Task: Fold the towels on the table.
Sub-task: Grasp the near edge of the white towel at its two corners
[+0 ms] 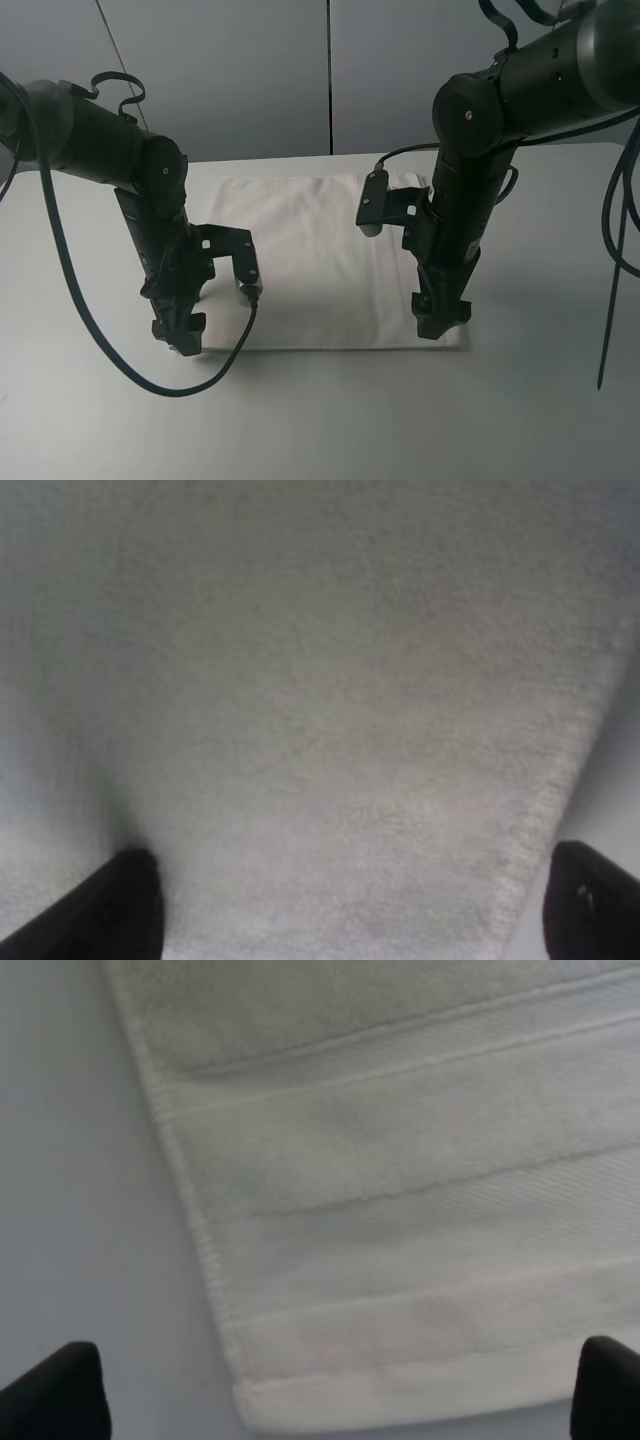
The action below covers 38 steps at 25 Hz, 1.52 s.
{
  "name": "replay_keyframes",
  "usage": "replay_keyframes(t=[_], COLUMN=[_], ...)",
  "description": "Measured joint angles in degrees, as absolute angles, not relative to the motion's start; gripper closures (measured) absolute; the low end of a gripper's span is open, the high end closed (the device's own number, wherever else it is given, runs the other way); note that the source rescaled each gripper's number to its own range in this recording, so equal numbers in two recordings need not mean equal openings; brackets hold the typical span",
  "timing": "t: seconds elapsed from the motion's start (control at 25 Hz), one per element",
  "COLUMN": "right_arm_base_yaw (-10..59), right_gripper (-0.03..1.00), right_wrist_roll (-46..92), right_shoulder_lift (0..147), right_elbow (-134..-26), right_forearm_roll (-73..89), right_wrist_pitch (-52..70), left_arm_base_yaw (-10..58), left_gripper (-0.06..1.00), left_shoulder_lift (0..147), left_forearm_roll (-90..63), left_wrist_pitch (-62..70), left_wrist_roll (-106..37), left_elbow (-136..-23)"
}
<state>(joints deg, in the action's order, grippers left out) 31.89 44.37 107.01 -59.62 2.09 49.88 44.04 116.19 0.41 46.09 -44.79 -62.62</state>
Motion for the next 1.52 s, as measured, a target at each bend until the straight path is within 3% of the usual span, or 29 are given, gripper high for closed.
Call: replay_keyframes(t=[1.52], right_arm_base_yaw=[34.7], right_gripper=[-0.03], right_wrist_roll=[42.0], right_shoulder_lift=[108.6], right_elbow=[-51.3], right_forearm_roll=[-7.0], right_wrist_pitch=[43.5], left_arm_base_yaw=[45.2], left_gripper=[-0.05], left_shoulder_lift=[117.1], left_forearm_roll=[2.1], left_wrist_pitch=[46.1], left_wrist_roll=[-43.5], left_elbow=[-63.1])
